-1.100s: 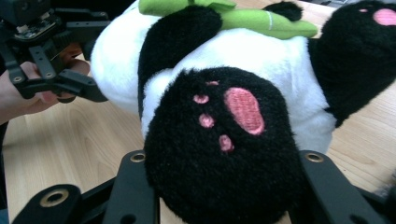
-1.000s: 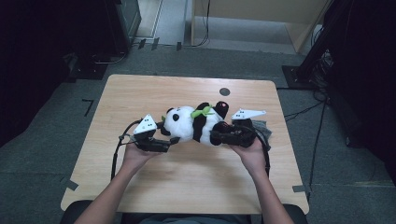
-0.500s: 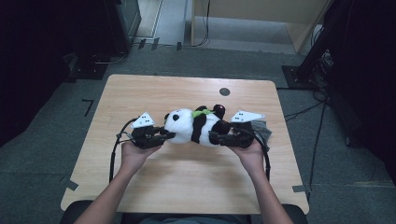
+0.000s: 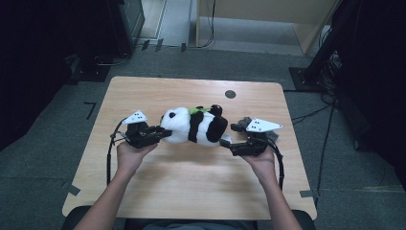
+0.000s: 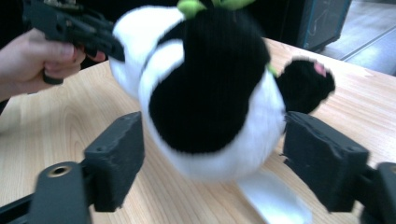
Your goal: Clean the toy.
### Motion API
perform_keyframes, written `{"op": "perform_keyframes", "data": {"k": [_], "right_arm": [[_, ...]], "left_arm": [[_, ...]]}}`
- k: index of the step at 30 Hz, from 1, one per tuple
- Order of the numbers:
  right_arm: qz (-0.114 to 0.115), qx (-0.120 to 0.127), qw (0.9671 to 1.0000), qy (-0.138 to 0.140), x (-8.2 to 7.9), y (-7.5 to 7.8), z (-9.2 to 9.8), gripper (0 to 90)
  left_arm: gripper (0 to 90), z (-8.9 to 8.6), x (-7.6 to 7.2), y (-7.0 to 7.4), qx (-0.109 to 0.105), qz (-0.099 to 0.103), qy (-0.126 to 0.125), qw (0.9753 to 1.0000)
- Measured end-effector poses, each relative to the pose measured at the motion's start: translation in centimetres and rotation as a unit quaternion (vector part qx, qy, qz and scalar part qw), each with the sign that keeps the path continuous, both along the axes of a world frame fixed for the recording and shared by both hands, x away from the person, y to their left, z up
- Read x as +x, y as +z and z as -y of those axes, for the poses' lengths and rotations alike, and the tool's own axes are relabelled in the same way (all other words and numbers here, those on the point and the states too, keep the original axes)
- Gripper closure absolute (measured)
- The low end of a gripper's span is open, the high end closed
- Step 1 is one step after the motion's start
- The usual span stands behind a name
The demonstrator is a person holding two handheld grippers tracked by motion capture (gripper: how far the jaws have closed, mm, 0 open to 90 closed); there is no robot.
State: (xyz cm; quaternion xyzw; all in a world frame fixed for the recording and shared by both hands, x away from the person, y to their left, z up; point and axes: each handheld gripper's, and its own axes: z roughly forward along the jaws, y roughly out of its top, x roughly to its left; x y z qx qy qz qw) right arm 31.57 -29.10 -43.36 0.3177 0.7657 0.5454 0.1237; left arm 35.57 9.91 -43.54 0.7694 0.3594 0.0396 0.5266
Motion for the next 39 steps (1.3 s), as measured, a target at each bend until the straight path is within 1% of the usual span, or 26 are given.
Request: {"op": "perform_keyframes", "data": {"k": [1, 3, 4, 5, 7, 9, 10, 12, 13, 14, 15, 16, 17, 18, 19, 21, 22, 24, 26, 27, 29, 32, 34, 36, 39], "right_arm": [[-0.004, -0.001, 1.0, 0.001, 0.1, -0.2, -0.1, 17.2], [-0.001, -0.012, 0.9999, -0.007, 0.3, -0.5, -0.6, 16.8], [0.006, -0.024, 0.9997, -0.008, 0.4, -0.7, -1.0, 15.9], [0.016, -0.037, 0.9992, -0.005, 0.4, -0.9, -1.5, 12.8], [0.026, -0.04, 0.9988, 0.01, 0.5, -1.2, -1.9, 9.4], [0.027, -0.031, 0.9989, 0.024, 0.5, -1.4, -2.1, 5.7], [0.029, -0.034, 0.9988, 0.02, 0.5, -1.5, -2.4, 4.5], [0.035, -0.052, 0.9979, 0.018, 0.5, -1.5, -2.9, 3.9], [0.031, -0.065, 0.9971, 0.022, 0.5, -1.7, -3.3, 4.1], [0.028, -0.081, 0.9961, 0.021, 0.5, -1.9, -3.6, 4.7], [0.028, -0.096, 0.9948, 0.02, 0.5, -2.2, -3.9, 5.5], [0.03, -0.112, 0.9931, 0.018, 0.4, -2.3, -4.2, 9.0], [0.03, -0.122, 0.992, 0.013, 0.3, -2.3, -4.4, 14.8], [0.031, -0.124, 0.9918, 0.009, 0.3, -2.2, -4.4, 19.1], [0.025, -0.121, 0.9924, 0.005, 0.4, -2.0, -4.2, 23.9], [0.005, -0.114, 0.9935, 0.003, 0.5, -1.4, -3.9, 30.0], [-0.005, -0.11, 0.994, -0.001, 0.5, -1.1, -3.8, 32.0], [-0.015, -0.105, 0.9943, -0.006, 0.6, -0.6, -3.6, 34.1], [-0.017, -0.101, 0.9947, -0.01, 0.6, -0.3, -3.2, 35.8], [-0.02, -0.1, 0.9947, -0.012, 0.7, -0.2, -3.1, 36.0], [-0.026, -0.094, 0.9951, -0.016, 0.8, 0.2, -2.7, 36.2], [-0.037, -0.086, 0.9952, -0.027, 0.9, 0.7, -1.8, 36.1], [-0.049, -0.076, 0.9953, -0.035, 0.9, 1.0, -1.0, 36.0], [-0.059, -0.067, 0.9953, -0.039, 0.9, 1.3, -0.3, 35.6], [-0.065, -0.069, 0.9951, -0.03, 0.7, 1.8, 0.2, 34.8]], "left_arm": [[66.3, 0.1, 0.0, 0.2, -0.001, 0.002, -0.003, 1.0], [66.0, 0.4, -0.2, 0.6, -0.003, -0.004, -0.01, 0.9999], [65.8, 0.7, -0.3, 0.8, -0.001, -0.004, -0.016, 0.9999], [65.6, 0.9, -0.4, 1.0, -0.001, -0.006, -0.02, 0.9998], [65.2, 1.3, -0.5, 1.1, -0.002, -0.018, -0.033, 0.9993], [64.9, 1.8, -0.6, 1.2, -0.005, -0.029, -0.042, 0.9987], [64.6, 2.0, -0.7, 1.2, -0.004, -0.035, -0.04, 0.9986], [64.4, 2.3, -0.8, 1.4, 0.0, -0.044, -0.04, 0.9983], [64.1, 2.3, -0.8, 1.4, -0.006, -0.052, -0.04, 0.9978], [64.1, 2.5, -0.9, 1.5, -0.009, -0.055, -0.043, 0.9976], [64.1, 2.7, -1.1, 1.5, -0.006, -0.053, -0.04, 0.9978], [63.9, 2.8, -1.2, 1.6, -0.001, -0.048, -0.04, 0.998], [63.7, 2.9, -1.3, 1.6, -0.001, -0.046, -0.038, 0.9982], [63.3, 2.8, -1.2, 1.6, -0.005, -0.048, -0.038, 0.9981], [62.6, 2.7, -1.2, 1.6, -0.008, -0.049, -0.036, 0.9981], [57.4, 2.7, -1.1, 1.4, -0.005, -0.04, -0.029, 0.9988], [52.9, 2.8, -1.2, 1.4, -0.004, -0.029, -0.025, 0.9992], [44.8, 2.8, -1.3, 1.4, 0.0, -0.001, -0.021, 0.9998], [37.5, 2.8, -1.4, 1.3, 0.007, 0.028, -0.024, 0.9993], [35.0, 2.7, -1.4, 1.2, 0.01, 0.042, -0.029, 0.9986], [32.2, 2.5, -1.5, 1.0, 0.016, 0.061, -0.033, 0.9975], [32.9, 2.1, -1.3, 0.6, 0.013, 0.067, -0.043, 0.9967], [32.8, 1.9, -1.2, 0.2, 0.016, 0.078, -0.043, 0.9959], [32.7, 1.7, -1.2, -0.3, 0.021, 0.09, -0.049, 0.9945], [32.7, 2.0, -1.2, -0.8, 0.027, 0.096, -0.067, 0.9927]]}}
